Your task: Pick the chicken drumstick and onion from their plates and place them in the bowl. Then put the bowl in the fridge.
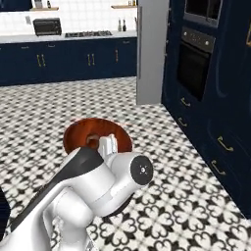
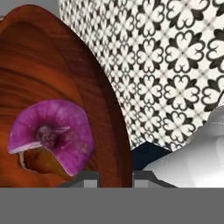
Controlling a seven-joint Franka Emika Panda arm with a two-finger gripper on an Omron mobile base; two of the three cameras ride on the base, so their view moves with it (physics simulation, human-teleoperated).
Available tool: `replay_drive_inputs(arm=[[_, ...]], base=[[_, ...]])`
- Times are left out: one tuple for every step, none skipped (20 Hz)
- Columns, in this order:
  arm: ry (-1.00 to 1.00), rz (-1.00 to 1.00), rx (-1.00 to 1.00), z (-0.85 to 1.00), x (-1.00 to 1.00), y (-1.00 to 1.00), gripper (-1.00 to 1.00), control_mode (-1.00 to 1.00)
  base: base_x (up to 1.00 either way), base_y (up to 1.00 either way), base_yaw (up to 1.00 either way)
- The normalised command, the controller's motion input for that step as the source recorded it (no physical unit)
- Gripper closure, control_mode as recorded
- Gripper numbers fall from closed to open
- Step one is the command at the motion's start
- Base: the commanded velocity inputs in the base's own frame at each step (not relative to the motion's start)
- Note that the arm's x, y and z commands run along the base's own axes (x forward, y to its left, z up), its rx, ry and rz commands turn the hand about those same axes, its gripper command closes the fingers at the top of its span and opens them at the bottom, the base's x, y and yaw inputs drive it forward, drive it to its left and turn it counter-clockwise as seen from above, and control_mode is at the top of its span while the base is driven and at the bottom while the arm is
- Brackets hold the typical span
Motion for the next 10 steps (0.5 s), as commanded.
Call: replay_drive_inputs(arm=[[0.0, 0.0, 0.0, 0.0, 0.0, 0.0, 1.0, 1.0], [0.0, 0.0, 0.0, 0.0, 0.0, 0.0, 1.0, 1.0], [0.0, 0.0, 0.0, 0.0, 0.0, 0.0, 1.0, 1.0], [0.0, 0.0, 0.0, 0.0, 0.0, 0.0, 1.0, 1.0], [0.0, 0.0, 0.0, 0.0, 0.0, 0.0, 1.0, 1.0], [0.0, 0.0, 0.0, 0.0, 0.0, 0.0, 1.0, 1.0], [0.0, 0.0, 0.0, 0.0, 0.0, 0.0, 1.0, 1.0], [0.0, 0.0, 0.0, 0.0, 0.0, 0.0, 1.0, 1.0], [0.0, 0.0, 0.0, 0.0, 0.0, 0.0, 1.0, 1.0], [0.0, 0.0, 0.0, 0.0, 0.0, 0.0, 1.0, 1.0]], base=[[1.0, -0.04, 0.67], [1.0, -0.04, 0.66], [1.0, -0.04, 0.66], [1.0, -0.04, 0.65], [1.0, -0.06, 0.62], [1.0, -0.1, 0.57], [1.0, -0.2, 0.53], [1.0, -0.6, 0.43], [1.0, -0.78, 0.38], [1.0, -0.86, 0.32]])
